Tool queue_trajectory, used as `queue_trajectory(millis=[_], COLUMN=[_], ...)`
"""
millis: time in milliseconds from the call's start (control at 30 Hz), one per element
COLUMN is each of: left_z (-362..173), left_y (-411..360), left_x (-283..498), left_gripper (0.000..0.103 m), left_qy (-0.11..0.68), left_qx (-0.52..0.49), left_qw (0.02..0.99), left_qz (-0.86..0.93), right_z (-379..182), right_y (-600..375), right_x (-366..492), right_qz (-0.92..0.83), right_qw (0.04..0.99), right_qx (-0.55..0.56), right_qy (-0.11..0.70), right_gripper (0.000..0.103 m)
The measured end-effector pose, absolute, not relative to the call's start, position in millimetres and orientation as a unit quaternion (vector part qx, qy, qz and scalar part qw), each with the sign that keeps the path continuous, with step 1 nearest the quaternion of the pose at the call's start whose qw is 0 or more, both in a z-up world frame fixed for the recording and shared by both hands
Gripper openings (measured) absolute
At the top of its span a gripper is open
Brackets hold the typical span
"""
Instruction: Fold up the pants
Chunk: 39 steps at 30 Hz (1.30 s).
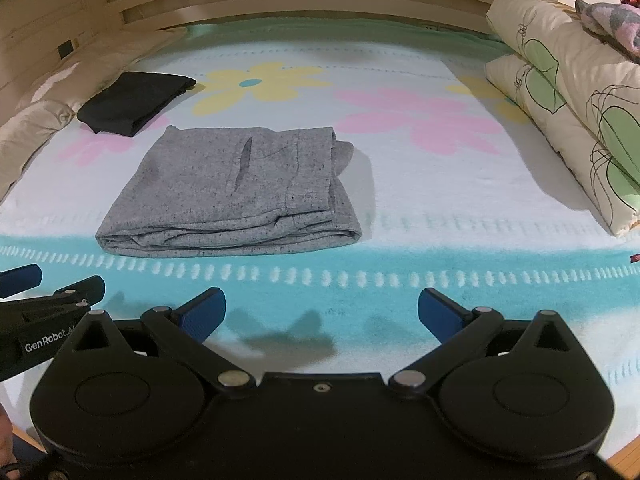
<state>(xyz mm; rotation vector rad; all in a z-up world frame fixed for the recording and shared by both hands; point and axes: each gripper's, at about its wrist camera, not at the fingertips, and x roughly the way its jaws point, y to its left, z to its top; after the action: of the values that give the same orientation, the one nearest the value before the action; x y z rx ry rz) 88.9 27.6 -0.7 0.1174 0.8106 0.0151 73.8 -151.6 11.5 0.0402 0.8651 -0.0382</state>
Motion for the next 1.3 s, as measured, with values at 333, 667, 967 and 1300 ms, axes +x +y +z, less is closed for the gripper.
queue_trajectory(millis=[333, 667, 967, 1300], left_z=[-2.1, 1.0, -7.1, -7.2], left_y=[28.0, 28.6, 25.5, 23.6], left_x=[89.3, 84.9, 88.9, 88.4], left_gripper=[0.070, 0.070, 0.070, 0.070], left_qy=[0.398, 0.398, 0.408, 0.413], left_qx=[0.057, 0.055, 0.056, 0.054], left_qw=[0.916, 0.916, 0.911, 0.909], left_qz=[0.008, 0.006, 0.009, 0.003], right_z=[11.4, 13.1, 10.5, 8.7], right_y=[-150.1, -149.3, -152.4, -155.3], right_x=[73.1, 72.8, 72.2, 73.3], right_qz=[-0.016, -0.016, -0.024, -0.025], right_qw=[0.907, 0.906, 0.904, 0.902], right_qx=[0.015, 0.018, 0.017, 0.022], right_qy=[0.421, 0.423, 0.426, 0.429], right_gripper=[0.102, 0.102, 0.102, 0.102])
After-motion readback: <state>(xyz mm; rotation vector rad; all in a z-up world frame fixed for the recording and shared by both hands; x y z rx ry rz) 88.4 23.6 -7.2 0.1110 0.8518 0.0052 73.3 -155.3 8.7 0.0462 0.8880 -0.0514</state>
